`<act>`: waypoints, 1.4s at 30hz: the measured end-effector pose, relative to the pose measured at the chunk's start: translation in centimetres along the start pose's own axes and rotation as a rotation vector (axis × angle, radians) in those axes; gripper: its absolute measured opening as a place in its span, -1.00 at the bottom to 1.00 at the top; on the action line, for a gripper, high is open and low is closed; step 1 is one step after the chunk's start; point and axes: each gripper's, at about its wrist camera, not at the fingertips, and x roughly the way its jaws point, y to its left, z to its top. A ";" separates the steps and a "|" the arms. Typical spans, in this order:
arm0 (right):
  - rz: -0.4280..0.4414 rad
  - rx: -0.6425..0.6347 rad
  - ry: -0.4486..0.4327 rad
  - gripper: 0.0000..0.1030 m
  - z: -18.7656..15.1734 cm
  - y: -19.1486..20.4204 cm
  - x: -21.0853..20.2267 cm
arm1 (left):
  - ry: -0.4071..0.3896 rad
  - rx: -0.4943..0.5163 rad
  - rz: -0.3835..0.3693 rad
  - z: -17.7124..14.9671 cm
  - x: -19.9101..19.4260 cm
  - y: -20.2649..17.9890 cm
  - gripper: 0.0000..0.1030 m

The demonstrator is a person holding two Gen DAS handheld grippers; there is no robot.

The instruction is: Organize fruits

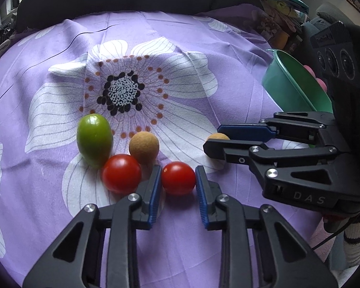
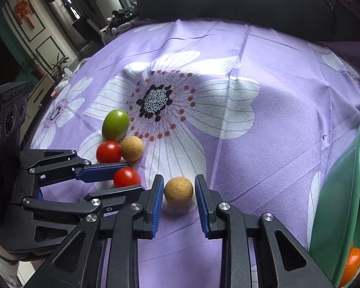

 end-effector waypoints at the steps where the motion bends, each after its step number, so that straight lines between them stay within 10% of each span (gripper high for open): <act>1: 0.000 0.001 -0.005 -0.47 0.0 0.0 -0.1 | -0.004 0.001 -0.008 -0.2 -0.2 0.0 -0.47; 14: 0.013 0.054 -0.138 -0.47 -1.4 -0.7 -5.7 | -0.079 0.010 -0.038 0.3 -3.4 -1.7 -0.47; 26: -0.144 0.172 -0.325 -0.47 -3.7 -6.3 -14.8 | -0.158 0.171 -0.138 5.8 -3.1 -10.9 -0.47; 42: -0.215 0.325 -0.293 -0.47 -7.7 -12.3 -15.4 | -0.046 0.304 -0.128 7.6 2.7 -17.9 -0.46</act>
